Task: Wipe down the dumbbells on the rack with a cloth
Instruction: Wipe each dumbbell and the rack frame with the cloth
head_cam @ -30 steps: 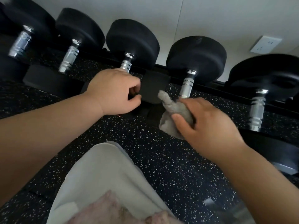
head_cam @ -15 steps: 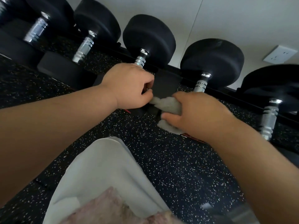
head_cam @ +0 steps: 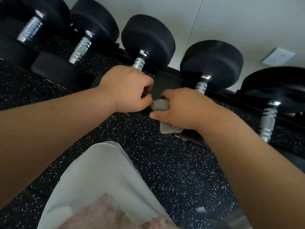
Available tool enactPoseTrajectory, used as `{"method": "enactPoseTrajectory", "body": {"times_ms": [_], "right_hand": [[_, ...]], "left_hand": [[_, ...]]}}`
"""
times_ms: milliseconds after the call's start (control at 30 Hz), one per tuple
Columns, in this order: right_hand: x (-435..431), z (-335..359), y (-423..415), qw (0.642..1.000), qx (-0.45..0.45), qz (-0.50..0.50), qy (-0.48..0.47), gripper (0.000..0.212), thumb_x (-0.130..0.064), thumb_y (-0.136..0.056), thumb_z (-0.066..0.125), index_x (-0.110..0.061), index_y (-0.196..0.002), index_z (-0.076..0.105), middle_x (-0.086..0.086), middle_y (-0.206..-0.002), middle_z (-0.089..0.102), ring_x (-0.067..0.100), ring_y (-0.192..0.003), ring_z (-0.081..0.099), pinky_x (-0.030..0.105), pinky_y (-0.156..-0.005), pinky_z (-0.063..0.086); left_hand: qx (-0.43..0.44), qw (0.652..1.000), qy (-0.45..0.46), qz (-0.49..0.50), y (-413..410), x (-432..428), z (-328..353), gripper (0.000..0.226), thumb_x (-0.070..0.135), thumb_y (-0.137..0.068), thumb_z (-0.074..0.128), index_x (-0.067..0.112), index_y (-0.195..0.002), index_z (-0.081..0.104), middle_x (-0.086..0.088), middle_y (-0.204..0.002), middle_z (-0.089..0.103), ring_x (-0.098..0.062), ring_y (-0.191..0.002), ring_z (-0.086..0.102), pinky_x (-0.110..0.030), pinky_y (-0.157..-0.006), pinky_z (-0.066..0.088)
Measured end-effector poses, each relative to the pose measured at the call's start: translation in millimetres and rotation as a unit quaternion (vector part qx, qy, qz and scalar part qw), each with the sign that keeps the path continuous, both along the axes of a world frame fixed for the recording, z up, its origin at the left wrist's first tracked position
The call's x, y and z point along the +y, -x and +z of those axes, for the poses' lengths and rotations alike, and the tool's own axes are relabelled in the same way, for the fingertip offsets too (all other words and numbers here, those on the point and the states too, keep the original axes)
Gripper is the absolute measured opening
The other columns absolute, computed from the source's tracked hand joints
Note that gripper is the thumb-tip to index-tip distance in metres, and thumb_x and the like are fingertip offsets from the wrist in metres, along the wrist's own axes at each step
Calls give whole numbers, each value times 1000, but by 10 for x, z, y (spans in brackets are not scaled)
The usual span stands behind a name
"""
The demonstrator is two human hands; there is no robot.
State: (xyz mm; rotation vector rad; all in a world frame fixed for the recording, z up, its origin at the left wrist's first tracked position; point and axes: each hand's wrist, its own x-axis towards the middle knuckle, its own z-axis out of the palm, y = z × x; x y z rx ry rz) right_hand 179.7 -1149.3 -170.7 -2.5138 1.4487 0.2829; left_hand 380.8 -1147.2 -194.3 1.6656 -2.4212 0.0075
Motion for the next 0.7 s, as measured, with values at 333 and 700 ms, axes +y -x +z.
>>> {"method": "enactPoseTrajectory", "body": {"times_ms": [333,700], "right_hand": [[226,138,513,988,-101,-114,-6,46,-70,-93,39,-34,-112,63,-6,-98,67,16,-88,63,37,-78,52],[86,273,973,987,-89,-112,-77,33,-63,-93,54,-34,-97,69,-12,-88,68,5,-80,61,30,-74,50]], "left_hand": [[-11,1000,-10,-4,13,-41,-6,40,61,-78,38,31,-82,65,10,-73,60,-20,-73,61,-39,-68,54],[-17,1000,1,-18,-29,-58,-72,36,60,-81,42,34,-85,67,14,-75,62,-14,-74,62,-36,-68,54]]}}
